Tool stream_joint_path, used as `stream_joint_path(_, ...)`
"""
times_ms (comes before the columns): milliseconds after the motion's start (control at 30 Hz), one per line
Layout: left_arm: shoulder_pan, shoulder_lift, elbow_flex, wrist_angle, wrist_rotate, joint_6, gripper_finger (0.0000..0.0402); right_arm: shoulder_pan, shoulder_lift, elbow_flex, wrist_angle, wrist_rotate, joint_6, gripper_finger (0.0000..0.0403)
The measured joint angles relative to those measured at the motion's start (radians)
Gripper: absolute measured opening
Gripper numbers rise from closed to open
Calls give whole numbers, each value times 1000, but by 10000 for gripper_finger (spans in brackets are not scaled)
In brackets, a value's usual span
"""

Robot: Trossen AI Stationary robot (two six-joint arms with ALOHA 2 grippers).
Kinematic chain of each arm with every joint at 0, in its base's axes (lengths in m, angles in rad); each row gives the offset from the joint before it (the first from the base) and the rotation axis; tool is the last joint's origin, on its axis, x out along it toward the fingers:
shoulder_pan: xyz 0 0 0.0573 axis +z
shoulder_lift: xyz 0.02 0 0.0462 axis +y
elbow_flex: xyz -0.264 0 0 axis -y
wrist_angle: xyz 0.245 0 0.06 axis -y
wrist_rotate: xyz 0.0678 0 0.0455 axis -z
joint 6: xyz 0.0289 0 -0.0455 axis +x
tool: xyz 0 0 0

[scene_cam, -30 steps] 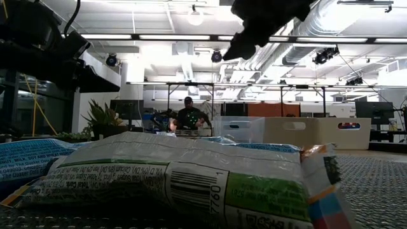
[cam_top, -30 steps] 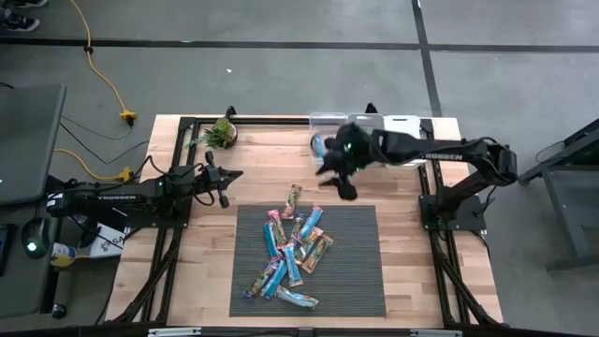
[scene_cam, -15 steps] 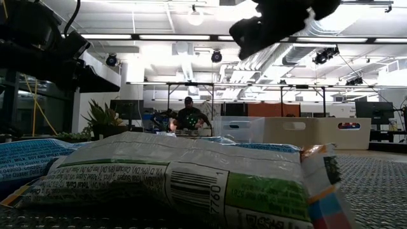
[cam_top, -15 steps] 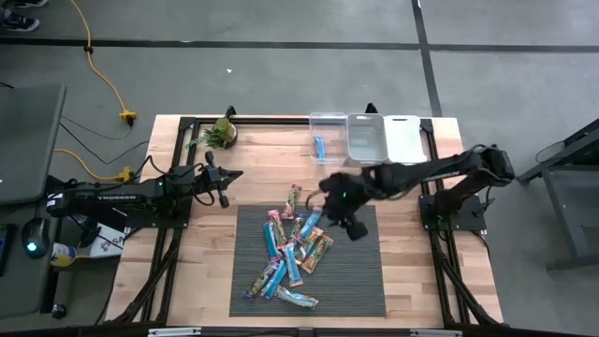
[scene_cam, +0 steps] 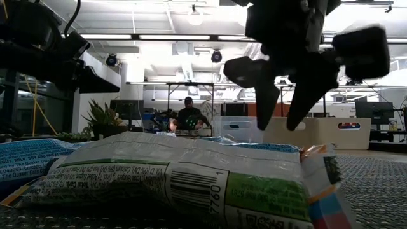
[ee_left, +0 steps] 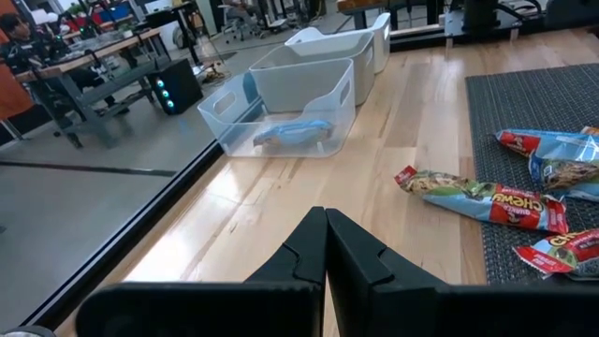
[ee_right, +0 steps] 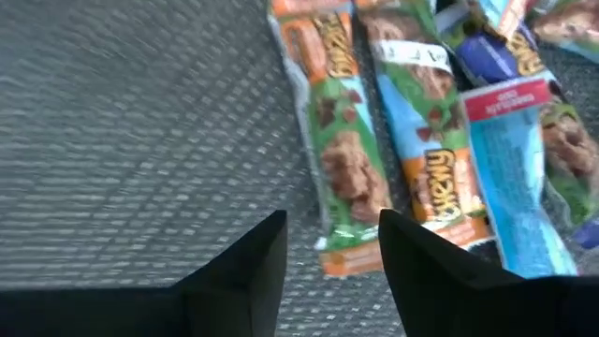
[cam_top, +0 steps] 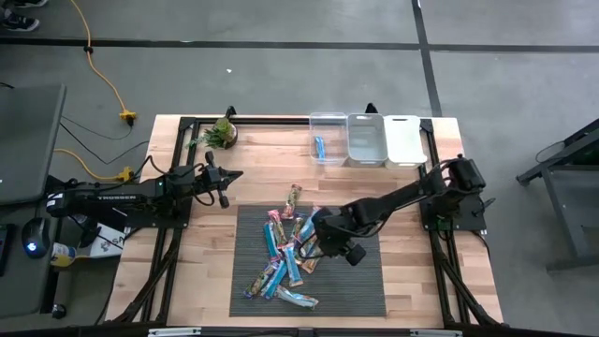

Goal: Pick and place Granola Bars by type
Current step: Put the yellow granola bar into the transparent bin

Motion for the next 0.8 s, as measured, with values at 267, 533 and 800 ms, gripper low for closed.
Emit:
stream_joint_path(267,0,0,0,0,-1,0,1,0,37,0,54,-25,0,161)
stream_joint_path(533,0,0,0,0,-2,0,1,0,57,0,100,-23,-1,199)
stream_joint_path(800,0,0,0,0,-2,0,1,2,57,0,114,-43,-50,201)
